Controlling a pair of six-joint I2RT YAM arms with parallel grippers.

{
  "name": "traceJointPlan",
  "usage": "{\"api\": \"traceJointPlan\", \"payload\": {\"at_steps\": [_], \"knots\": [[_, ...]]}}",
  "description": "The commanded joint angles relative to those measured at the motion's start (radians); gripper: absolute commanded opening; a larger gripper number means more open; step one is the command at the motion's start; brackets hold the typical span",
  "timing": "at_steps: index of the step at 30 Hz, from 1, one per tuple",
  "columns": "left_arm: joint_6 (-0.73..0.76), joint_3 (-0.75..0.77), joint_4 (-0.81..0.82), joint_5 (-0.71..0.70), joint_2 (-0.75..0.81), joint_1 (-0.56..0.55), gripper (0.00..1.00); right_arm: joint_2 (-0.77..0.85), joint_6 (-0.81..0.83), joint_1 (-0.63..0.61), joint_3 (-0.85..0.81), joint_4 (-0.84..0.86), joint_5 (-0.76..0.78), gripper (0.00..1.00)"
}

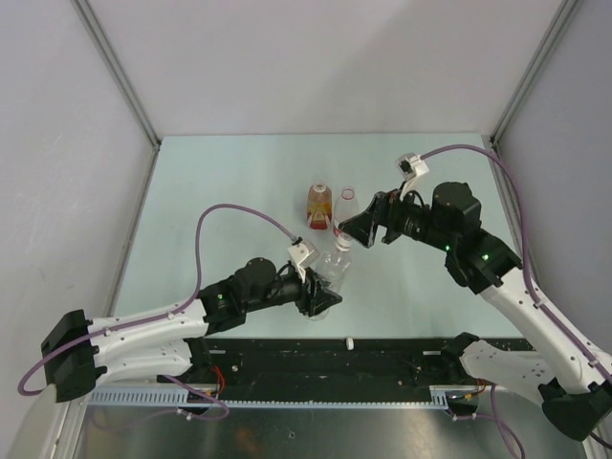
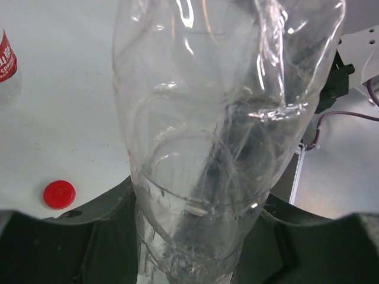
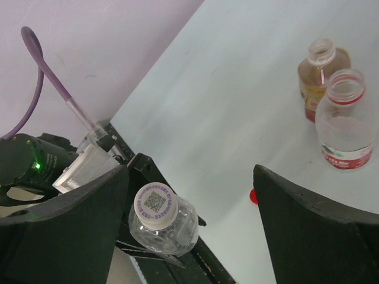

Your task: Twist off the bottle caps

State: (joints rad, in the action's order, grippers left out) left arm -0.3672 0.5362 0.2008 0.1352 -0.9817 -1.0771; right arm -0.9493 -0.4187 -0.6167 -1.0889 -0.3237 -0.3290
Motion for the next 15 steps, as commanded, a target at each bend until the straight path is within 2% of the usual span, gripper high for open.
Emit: {"api": "traceJointPlan", "payload": {"at_steps": [1,8,15], "knots": [[-0.013,0.004,0.041,0.005,-0.006,0.01,0.51,-0.016,-0.023,-0.013,-0.022,0.031,-0.07,0.84],[-0.016,0.01,0.033,0.024,-0.024,0.014,0.5,-0.039,-0.012,-0.026,-0.023,0.017,-0.087,0.63],[-0.018,0.011,0.029,0.034,-0.027,0.014,0.5,-0.057,0.012,-0.049,-0.022,-0.012,-0.092,0.57]]}}
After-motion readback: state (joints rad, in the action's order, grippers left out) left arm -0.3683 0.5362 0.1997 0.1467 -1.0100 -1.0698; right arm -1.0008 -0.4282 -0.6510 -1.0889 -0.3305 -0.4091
